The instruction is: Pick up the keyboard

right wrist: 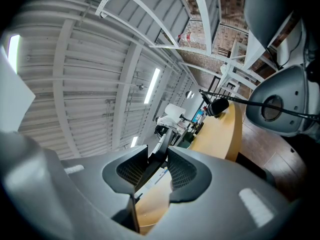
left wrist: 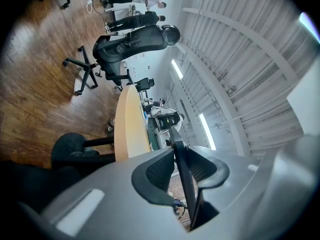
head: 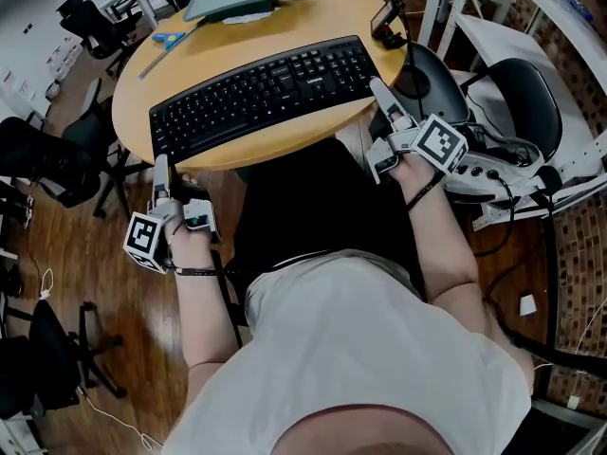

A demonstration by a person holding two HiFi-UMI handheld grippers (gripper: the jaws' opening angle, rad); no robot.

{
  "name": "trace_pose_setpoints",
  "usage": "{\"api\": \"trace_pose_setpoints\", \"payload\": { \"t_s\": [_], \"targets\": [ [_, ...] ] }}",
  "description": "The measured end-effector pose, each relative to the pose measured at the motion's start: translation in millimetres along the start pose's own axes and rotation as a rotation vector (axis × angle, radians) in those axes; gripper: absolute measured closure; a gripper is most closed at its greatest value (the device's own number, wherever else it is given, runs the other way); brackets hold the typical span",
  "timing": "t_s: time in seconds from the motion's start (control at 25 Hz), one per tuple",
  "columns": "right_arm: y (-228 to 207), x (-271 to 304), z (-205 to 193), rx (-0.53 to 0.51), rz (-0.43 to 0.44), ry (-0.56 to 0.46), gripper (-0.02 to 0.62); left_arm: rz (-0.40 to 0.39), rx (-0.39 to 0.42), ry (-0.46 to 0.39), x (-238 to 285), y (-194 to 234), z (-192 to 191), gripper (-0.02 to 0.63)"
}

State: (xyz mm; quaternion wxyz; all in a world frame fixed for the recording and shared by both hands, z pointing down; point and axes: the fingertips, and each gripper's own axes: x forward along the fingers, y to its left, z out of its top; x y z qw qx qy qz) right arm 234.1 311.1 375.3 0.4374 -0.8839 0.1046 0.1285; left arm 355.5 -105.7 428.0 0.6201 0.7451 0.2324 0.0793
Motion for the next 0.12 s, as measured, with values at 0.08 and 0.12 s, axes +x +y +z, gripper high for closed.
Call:
{"api": "trace_pose_setpoints", "payload": {
  "t_s": [0.08, 0.12],
  "targets": [
    [-3.7, 2.1, 3.5, 0.012, -0.004, 0.01, 0.468, 0.012, 0.007, -0.005, 0.7, -4.0, -2.6, 0.298],
    [-5.8, 3.1, 5.4, 0.018, -0.006, 0.014, 0.468, 0.018, 0.011, -0.008, 1.3, -5.8, -4.2, 0.298]
  ]
}}
